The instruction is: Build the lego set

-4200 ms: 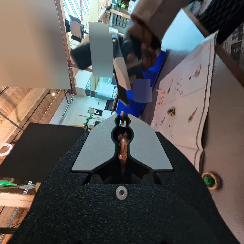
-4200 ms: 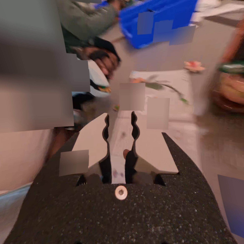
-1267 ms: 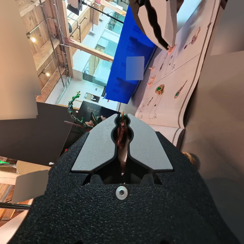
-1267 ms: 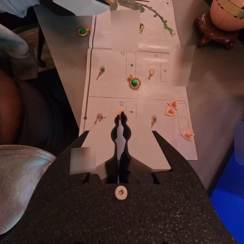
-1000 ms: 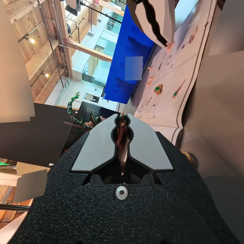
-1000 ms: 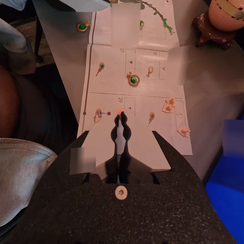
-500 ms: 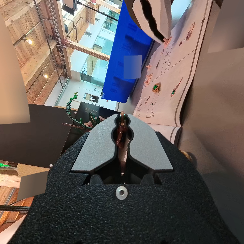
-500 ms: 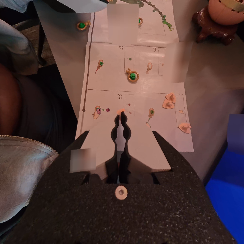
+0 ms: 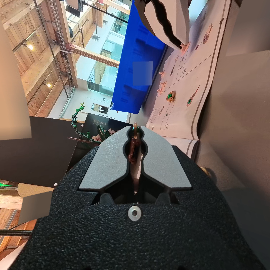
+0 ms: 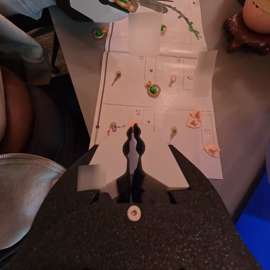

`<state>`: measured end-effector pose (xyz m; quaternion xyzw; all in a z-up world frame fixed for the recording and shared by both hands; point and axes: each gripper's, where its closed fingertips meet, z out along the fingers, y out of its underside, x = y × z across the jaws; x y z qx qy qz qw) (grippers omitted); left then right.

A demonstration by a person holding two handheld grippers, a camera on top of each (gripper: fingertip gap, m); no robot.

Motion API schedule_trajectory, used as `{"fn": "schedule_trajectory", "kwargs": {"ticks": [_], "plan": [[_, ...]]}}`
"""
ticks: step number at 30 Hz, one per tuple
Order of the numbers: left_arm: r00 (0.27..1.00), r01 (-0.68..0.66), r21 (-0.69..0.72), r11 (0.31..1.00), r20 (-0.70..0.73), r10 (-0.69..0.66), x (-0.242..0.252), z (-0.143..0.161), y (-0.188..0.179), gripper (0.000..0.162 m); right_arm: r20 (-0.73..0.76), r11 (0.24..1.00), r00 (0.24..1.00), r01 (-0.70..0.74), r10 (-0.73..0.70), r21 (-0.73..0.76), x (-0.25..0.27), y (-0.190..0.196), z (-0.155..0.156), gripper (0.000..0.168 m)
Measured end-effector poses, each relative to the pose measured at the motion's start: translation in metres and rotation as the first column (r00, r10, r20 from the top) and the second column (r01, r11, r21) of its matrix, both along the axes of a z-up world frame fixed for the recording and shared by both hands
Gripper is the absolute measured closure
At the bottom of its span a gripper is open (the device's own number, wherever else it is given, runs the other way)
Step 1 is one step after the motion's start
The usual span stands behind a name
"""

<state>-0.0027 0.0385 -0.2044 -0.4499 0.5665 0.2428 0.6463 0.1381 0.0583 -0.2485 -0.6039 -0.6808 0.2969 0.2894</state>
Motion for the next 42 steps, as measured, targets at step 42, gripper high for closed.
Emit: {"fn": "schedule_trajectory", "kwargs": {"ticks": [42], "plan": [[1.000,0.009,0.007,1.000,-0.028,-0.009,0.003,-0.005,0.000,0.154,0.282,0.998,0.957,0.065,-0.067,0.015,-0.008,0.007,0.036,0.150]]}}
